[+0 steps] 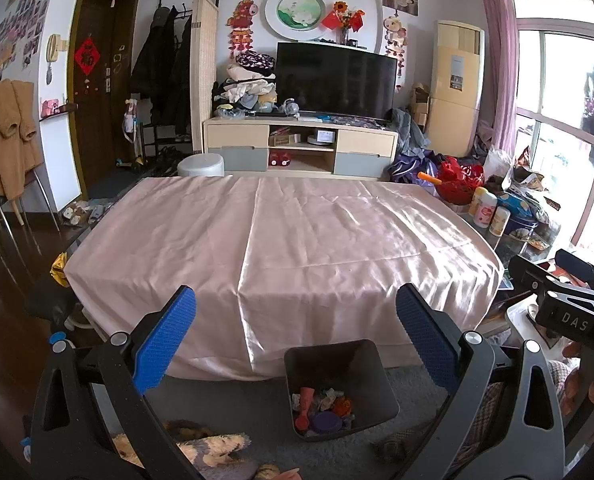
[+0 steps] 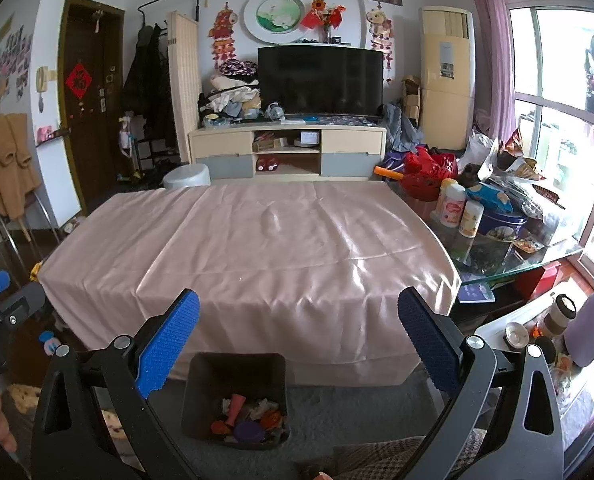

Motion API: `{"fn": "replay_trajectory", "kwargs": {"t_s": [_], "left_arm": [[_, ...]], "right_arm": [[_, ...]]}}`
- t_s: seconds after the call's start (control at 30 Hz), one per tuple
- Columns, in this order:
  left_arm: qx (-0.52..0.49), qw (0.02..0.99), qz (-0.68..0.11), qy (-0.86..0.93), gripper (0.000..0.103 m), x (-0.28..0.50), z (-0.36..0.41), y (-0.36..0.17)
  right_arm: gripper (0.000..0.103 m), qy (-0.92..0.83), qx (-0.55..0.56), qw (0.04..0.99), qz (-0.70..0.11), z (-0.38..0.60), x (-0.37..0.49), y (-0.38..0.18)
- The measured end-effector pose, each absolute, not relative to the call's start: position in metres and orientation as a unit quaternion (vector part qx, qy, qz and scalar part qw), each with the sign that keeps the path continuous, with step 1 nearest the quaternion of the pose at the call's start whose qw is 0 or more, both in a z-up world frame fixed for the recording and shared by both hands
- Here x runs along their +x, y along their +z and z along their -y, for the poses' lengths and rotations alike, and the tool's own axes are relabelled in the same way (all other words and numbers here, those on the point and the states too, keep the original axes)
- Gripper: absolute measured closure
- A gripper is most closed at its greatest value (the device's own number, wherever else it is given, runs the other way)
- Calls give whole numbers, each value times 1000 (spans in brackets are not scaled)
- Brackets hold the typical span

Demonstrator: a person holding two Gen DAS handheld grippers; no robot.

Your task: Collect trash

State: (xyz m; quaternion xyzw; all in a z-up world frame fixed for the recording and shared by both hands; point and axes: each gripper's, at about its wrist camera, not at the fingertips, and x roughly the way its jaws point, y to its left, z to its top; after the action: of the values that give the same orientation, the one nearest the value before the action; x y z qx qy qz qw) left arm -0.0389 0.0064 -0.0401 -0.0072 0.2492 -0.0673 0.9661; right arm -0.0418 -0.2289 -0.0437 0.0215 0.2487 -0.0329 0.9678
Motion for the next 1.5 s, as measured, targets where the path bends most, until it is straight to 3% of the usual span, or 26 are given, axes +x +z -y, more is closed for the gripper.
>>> {"fn": "replay_trajectory", "kwargs": {"t_s": [1.5], "left_arm": [[13, 967, -248, -64, 8, -36, 5, -44]], "right_arm": [[3, -34, 21, 968, -248, 225, -43, -46]]}}
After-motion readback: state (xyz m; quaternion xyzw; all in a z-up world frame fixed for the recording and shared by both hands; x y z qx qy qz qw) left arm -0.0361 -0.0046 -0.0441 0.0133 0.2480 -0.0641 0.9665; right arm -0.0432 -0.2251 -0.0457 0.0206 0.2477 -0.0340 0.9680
